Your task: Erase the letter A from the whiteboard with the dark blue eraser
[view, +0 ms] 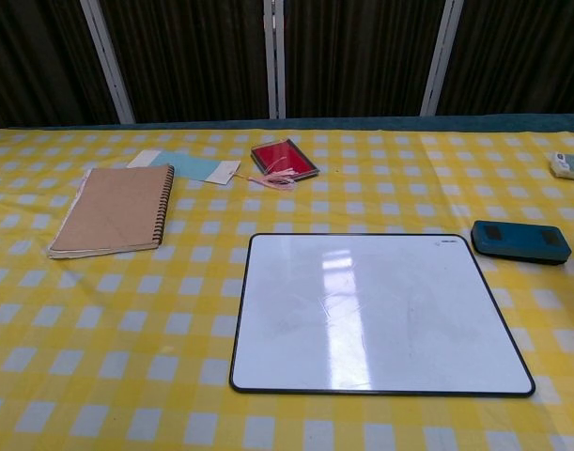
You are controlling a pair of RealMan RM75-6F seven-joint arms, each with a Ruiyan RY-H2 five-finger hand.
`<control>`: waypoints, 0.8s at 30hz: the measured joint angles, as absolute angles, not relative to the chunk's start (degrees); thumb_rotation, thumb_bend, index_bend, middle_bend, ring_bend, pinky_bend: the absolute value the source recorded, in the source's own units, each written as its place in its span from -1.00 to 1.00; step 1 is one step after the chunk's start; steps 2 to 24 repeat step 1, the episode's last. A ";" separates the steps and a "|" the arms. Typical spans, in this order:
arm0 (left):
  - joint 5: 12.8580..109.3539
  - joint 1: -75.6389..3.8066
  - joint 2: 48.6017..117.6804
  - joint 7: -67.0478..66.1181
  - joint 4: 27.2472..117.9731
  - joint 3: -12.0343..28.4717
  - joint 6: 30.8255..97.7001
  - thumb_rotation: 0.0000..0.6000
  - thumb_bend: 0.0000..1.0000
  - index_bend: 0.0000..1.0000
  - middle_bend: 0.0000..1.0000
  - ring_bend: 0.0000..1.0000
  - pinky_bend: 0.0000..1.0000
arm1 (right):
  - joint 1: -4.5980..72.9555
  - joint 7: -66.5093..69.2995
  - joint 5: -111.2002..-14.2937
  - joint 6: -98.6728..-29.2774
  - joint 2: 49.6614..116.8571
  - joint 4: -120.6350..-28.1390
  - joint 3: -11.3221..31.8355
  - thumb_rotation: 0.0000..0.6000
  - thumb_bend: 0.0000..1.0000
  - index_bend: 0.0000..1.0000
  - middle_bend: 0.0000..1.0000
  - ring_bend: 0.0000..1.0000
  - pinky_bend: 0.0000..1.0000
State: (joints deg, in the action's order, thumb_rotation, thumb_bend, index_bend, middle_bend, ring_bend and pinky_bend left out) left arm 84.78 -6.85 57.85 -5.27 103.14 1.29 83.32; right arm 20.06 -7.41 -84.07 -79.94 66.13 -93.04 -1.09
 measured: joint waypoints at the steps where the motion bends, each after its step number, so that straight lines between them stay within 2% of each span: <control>1: 85.21 -6.68 58.04 -4.92 102.80 1.32 83.90 1.00 -1.00 -1.00 -1.00 -1.00 -1.00 | 19.12 -7.11 -84.88 -81.47 66.09 -92.87 -1.32 1.00 -1.00 -1.00 -1.00 -1.00 -1.00; 24: 85.21 -6.68 58.04 -4.92 102.80 1.32 83.90 1.00 -1.00 -1.00 -1.00 -1.00 -1.00 | 19.12 -7.11 -84.88 -81.47 66.09 -92.87 -1.32 1.00 -1.00 -1.00 -1.00 -1.00 -1.00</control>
